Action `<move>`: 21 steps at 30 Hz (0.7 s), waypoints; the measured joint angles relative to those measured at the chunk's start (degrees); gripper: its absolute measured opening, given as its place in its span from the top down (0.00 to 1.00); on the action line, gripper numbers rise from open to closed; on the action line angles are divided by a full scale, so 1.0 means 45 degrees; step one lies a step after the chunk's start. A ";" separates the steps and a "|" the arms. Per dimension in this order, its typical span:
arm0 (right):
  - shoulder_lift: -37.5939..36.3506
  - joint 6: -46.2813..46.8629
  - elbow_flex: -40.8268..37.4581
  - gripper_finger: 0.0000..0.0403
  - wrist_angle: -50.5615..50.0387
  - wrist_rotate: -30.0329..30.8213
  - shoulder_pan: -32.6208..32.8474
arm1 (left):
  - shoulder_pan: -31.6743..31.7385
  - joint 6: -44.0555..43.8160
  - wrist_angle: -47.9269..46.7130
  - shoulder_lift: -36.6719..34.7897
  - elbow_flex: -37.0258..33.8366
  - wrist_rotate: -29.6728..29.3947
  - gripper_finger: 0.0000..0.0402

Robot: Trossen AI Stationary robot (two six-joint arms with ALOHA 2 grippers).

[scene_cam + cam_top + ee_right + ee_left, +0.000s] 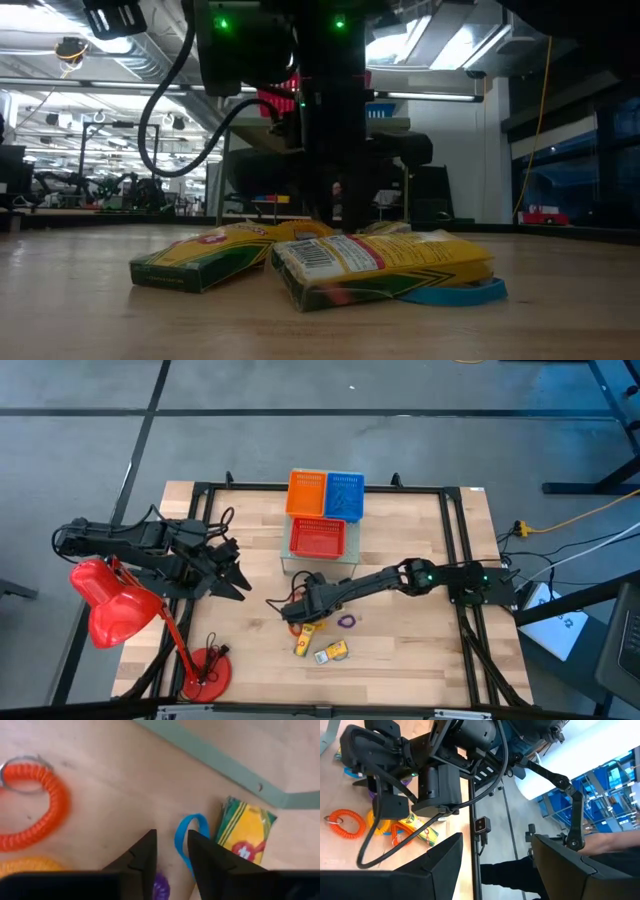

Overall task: Pick & Place Office Desk Supplies
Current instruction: Put the blue rubber band into the blue bin

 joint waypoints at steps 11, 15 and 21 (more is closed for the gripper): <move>0.0000 -0.0063 0.0000 0.98 -0.0305 0.0319 0.0077 | 0.0000 -0.0232 0.0336 0.0034 0.0000 -0.0003 0.40; 0.0005 0.0003 0.0000 0.99 -0.0305 0.0221 0.0242 | 0.0000 -0.0237 0.0612 0.0034 0.0000 -0.0003 0.40; -0.0725 0.1301 0.0009 0.99 -0.0344 0.0524 0.0999 | 0.0000 -0.0201 0.0623 0.0034 0.0000 -0.0003 0.40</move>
